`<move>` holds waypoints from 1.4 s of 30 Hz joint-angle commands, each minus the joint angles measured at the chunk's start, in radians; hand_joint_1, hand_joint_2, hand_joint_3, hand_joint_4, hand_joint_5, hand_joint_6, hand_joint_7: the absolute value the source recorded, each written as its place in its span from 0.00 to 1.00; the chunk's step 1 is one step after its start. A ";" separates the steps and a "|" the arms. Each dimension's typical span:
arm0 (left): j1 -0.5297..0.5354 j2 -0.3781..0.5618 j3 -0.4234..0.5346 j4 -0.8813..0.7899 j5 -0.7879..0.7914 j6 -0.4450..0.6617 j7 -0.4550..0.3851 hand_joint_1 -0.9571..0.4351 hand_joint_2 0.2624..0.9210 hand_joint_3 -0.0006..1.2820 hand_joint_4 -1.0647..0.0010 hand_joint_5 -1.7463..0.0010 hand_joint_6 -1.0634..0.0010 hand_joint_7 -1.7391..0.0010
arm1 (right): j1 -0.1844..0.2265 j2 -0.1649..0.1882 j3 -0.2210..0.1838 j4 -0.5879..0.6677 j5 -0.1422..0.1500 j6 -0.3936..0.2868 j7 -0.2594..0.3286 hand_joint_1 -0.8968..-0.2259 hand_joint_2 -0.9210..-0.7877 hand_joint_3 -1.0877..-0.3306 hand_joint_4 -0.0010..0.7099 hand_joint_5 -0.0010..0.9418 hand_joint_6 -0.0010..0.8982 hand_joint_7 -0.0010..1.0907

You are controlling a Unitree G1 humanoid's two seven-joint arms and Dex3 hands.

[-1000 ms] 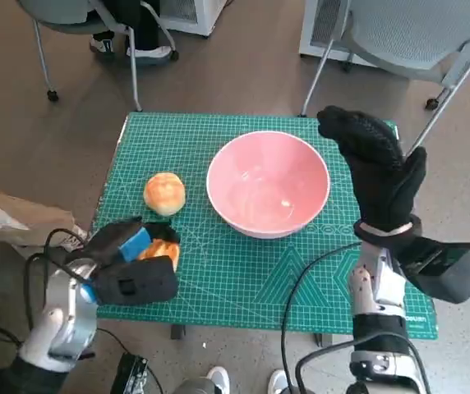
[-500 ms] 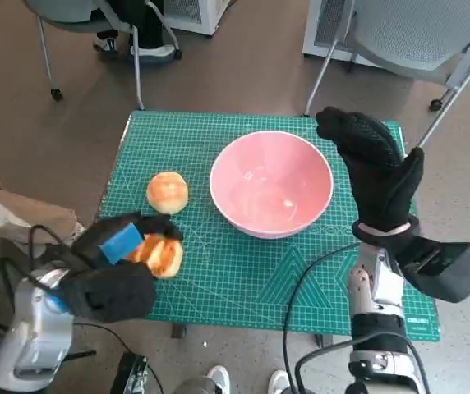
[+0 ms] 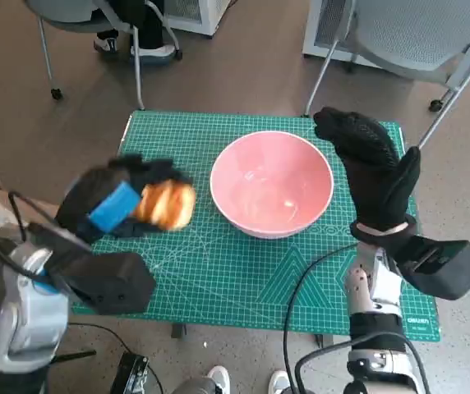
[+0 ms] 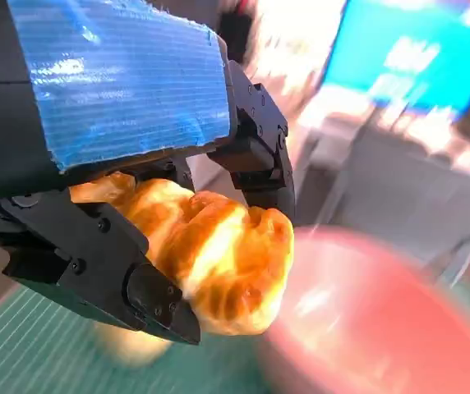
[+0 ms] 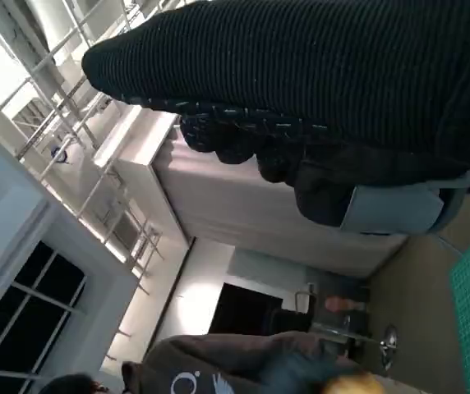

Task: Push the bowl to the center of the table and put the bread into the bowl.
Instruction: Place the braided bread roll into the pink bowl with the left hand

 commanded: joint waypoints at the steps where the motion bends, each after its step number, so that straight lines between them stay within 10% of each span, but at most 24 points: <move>1: -0.096 -0.036 -0.039 0.038 0.036 -0.039 0.043 0.69 0.95 0.01 0.22 0.41 0.29 0.42 | 0.012 -0.001 -0.009 0.016 0.014 0.008 0.013 0.37 0.00 0.42 0.32 0.00 0.03 0.52; 21: -0.435 -0.249 -0.232 0.534 0.105 -0.166 0.152 0.69 0.99 0.01 0.24 0.39 0.39 0.36 | 0.031 -0.014 -0.021 -0.013 0.007 0.015 0.001 0.37 0.00 0.42 0.32 0.00 0.03 0.52; 37: -0.490 -0.313 -0.265 0.716 0.074 -0.215 0.130 0.69 1.00 0.06 0.34 0.33 0.44 0.33 | 0.060 -0.018 -0.023 -0.058 -0.002 0.026 -0.027 0.37 0.00 0.43 0.33 0.00 0.05 0.52; 39: -0.486 -0.313 -0.267 0.721 0.063 -0.212 0.106 0.56 1.00 0.11 0.43 0.50 0.47 0.27 | 0.063 -0.019 -0.022 -0.062 -0.003 0.027 -0.030 0.37 0.00 0.43 0.33 0.00 0.05 0.52; 42: -0.482 -0.308 -0.267 0.722 0.039 -0.199 0.053 0.58 0.88 0.07 0.69 0.82 0.65 0.65 | 0.066 -0.019 -0.022 -0.066 -0.004 0.028 -0.034 0.37 0.00 0.43 0.33 0.00 0.06 0.52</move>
